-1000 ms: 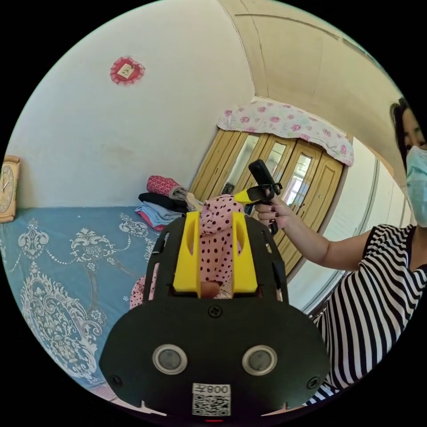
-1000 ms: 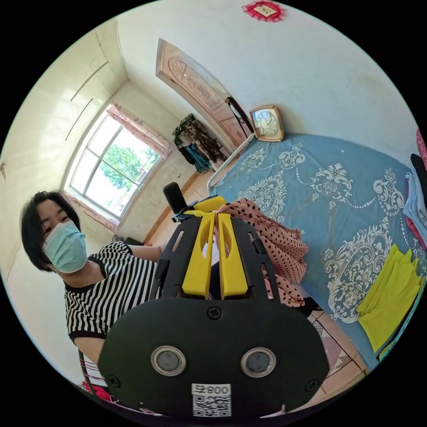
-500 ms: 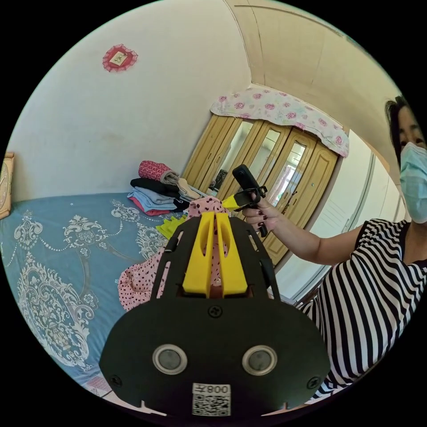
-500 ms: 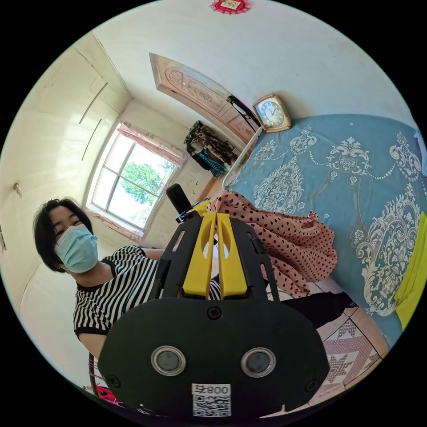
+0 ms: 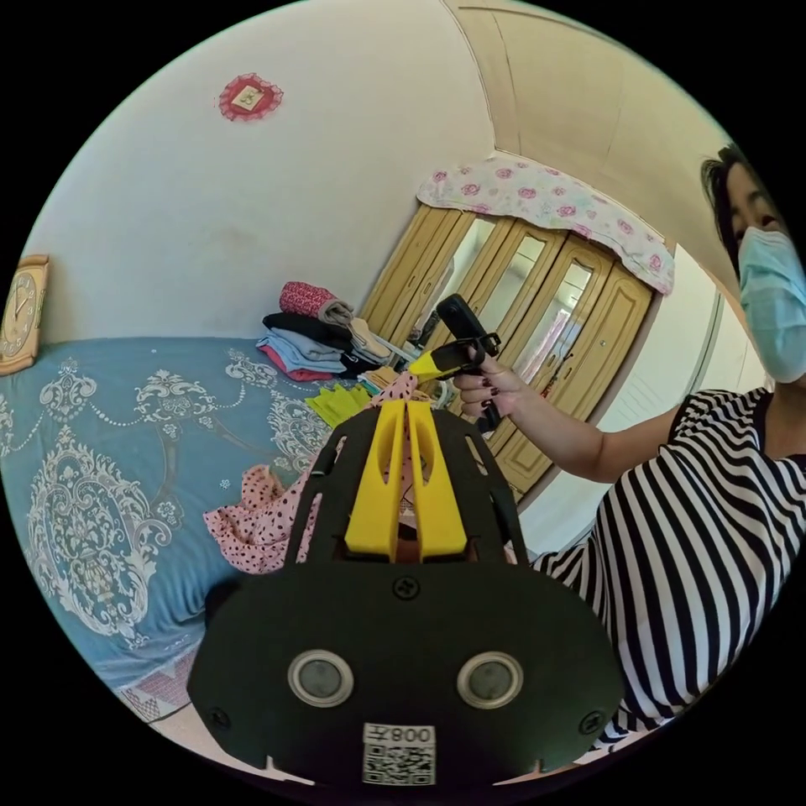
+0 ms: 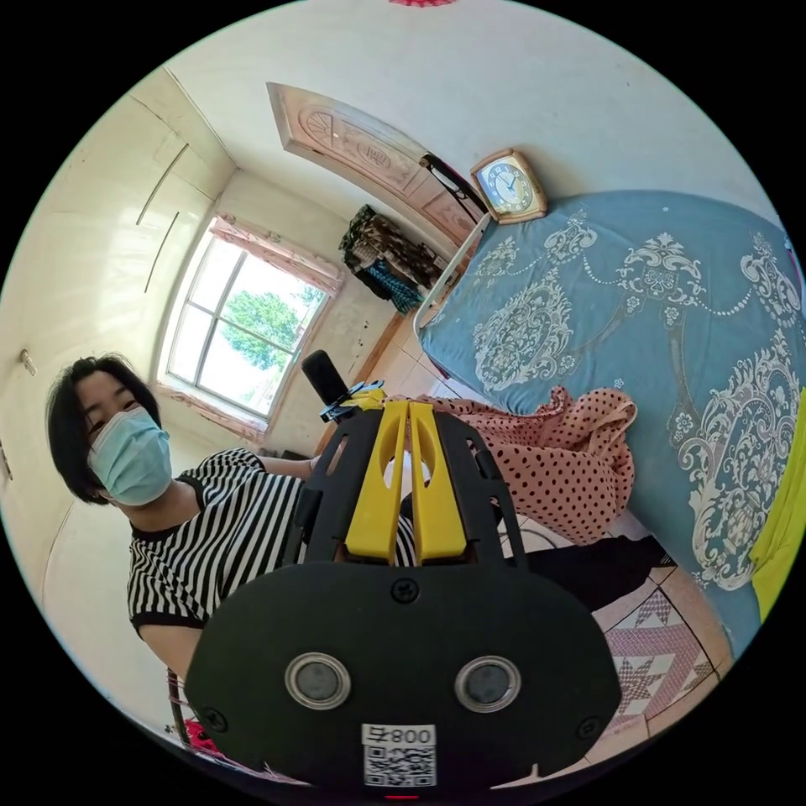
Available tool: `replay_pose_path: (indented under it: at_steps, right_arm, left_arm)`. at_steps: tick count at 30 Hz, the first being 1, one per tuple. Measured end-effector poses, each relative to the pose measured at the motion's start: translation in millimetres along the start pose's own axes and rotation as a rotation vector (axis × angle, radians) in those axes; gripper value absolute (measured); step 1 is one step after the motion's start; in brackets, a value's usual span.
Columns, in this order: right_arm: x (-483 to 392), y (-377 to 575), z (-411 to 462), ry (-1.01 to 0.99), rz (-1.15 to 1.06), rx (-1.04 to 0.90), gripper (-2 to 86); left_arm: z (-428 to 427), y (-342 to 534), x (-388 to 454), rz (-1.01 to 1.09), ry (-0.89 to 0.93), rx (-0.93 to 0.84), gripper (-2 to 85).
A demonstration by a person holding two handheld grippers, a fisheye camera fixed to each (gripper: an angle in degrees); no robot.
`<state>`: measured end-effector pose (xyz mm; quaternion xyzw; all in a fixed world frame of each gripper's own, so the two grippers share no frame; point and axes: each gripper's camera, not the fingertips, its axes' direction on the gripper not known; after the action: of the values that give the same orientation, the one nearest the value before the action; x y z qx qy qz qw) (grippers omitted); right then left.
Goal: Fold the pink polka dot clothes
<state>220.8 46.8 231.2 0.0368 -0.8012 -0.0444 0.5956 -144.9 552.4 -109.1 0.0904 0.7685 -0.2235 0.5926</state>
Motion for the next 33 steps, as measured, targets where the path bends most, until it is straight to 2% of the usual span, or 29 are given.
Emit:
replay_pose_path:
  at_steps: [9,15,19,26,30,33]
  right_arm:
    - [27,-6,-9,-0.035,-0.070,0.053,0.1]
    - [29,-17,-18,-0.026,-0.126,0.130,0.5]
    - [53,-2,-23,-0.012,-0.092,0.219,1.7]
    - [104,26,23,0.222,0.030,0.203,9.8]
    - [98,16,45,0.180,-0.049,0.216,10.6]
    - [57,-1,40,0.159,-0.220,0.297,10.6]
  left_arm:
    - [-15,-31,11,-0.010,0.048,0.067,0.2]
    - [-25,-83,27,0.064,-0.041,0.103,0.2]
    - [-29,-124,20,0.030,-0.083,0.131,0.2]
    - [-35,-176,37,0.084,-0.103,0.162,0.2]
    - [-36,-202,53,0.138,-0.112,0.141,0.2]
    - [-31,-217,65,0.180,-0.107,0.085,0.2]
